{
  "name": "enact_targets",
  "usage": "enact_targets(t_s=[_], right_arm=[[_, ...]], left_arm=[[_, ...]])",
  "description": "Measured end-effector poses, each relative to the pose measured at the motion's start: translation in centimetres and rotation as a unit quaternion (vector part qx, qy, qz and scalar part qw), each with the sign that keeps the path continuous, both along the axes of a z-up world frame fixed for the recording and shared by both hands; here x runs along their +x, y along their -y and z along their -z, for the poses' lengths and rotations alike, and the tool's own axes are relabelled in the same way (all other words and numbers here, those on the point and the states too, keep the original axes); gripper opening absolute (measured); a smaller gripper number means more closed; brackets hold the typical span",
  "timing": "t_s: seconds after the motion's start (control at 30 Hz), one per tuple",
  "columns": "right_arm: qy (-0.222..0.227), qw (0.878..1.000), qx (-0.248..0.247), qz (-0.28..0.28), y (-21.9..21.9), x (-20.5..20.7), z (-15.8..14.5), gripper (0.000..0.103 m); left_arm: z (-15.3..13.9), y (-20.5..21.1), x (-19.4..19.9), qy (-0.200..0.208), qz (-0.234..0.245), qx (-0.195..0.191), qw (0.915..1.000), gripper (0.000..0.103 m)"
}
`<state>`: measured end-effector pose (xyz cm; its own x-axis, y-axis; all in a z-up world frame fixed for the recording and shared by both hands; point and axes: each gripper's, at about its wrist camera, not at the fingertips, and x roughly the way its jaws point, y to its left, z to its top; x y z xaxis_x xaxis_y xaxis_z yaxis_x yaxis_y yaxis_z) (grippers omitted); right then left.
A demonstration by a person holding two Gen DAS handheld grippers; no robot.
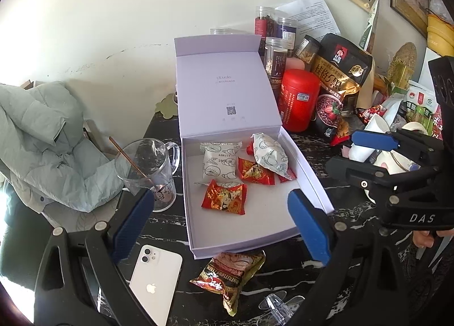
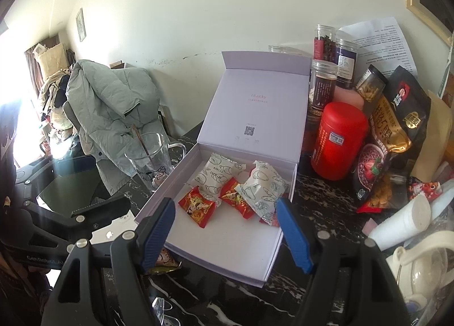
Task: Organize objects
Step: 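Withdraw both open grippers from the lavender box back over the table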
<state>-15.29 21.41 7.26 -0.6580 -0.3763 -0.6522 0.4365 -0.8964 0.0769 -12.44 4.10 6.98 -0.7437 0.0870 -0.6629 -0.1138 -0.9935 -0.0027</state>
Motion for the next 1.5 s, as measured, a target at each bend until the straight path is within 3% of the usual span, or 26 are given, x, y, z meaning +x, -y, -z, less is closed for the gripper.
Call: enact_targets(t_s=[0.7,1.07,1.3,1.5], right_arm=[[0.033,0.999,0.020,0.013,-0.7,5.2,4.6,0.075],[0.057,0.997,0.035,0.039,-2.0,6.7,7.8,0.075],[0.084,0.994,0.030,0.058,-3.8,7.0,9.9,0.075],[0.092,0.993,0.025,0.071,-4.9,6.9,10.7,0.075]], left_arm=[[5.1,-0.9,5.4,0.052,0.014,0.023,0.9983,0.095],[8.3,-2.4,7.0,0.072,0.016,0.012,0.9972,0.095],[11.2,-4.0,7.1,0.102,0.027,0.030,0.9939,0.095],[13.0,-6.0,7.2,0.099,0.035,-0.015,0.9943,0.095]])
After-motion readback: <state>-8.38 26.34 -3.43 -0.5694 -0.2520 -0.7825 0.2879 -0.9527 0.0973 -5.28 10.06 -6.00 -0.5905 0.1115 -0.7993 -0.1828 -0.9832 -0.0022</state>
